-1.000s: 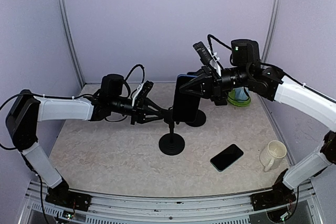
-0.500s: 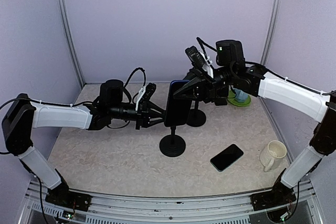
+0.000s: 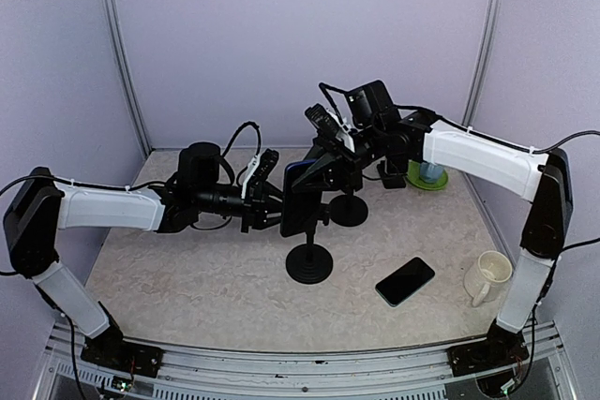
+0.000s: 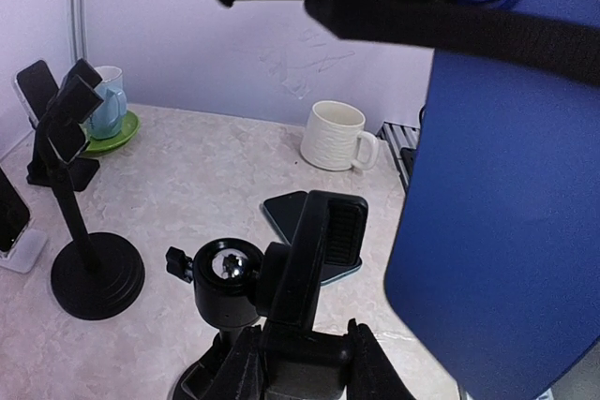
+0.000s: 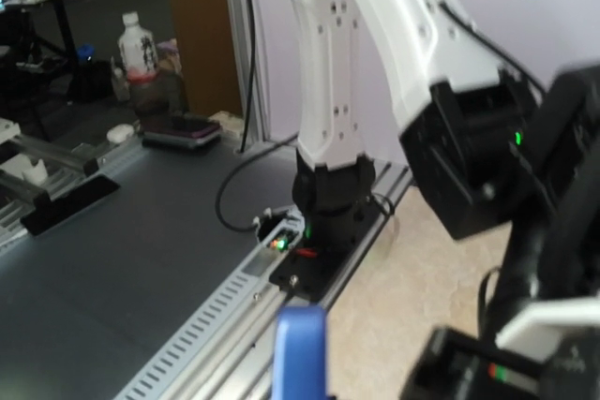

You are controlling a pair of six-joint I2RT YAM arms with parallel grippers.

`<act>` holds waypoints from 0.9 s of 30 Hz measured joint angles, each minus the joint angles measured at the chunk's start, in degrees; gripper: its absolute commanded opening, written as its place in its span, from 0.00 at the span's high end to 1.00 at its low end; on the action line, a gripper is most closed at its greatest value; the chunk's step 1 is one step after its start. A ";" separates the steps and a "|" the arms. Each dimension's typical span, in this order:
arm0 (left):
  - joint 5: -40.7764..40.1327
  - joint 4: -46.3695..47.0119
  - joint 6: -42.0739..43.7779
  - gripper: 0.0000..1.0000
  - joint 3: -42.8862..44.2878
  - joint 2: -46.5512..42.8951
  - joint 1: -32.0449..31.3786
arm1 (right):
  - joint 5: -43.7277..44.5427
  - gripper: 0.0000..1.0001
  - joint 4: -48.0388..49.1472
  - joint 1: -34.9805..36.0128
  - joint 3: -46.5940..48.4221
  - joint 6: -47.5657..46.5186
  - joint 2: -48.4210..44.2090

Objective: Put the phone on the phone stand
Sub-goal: Install the phone onto the phone stand.

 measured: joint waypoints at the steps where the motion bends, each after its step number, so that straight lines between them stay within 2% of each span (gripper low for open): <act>1: 0.28 -0.07 0.04 0.85 -0.02 -0.02 0.00 | 0.04 1.00 -1.75 0.00 0.90 -1.46 1.07; 7: 1.03 -0.90 0.26 0.86 -0.04 -0.52 -0.09 | 0.22 1.00 -8.61 0.00 4.46 -7.65 4.61; 13: 1.49 -1.38 0.28 0.87 -0.15 -0.94 -0.15 | 1.31 1.00 -11.04 0.00 4.46 -10.14 5.29; 27: 1.38 -2.73 0.57 0.88 -0.35 -1.84 -0.26 | 4.98 1.00 -2.43 -0.63 -6.51 -5.53 2.86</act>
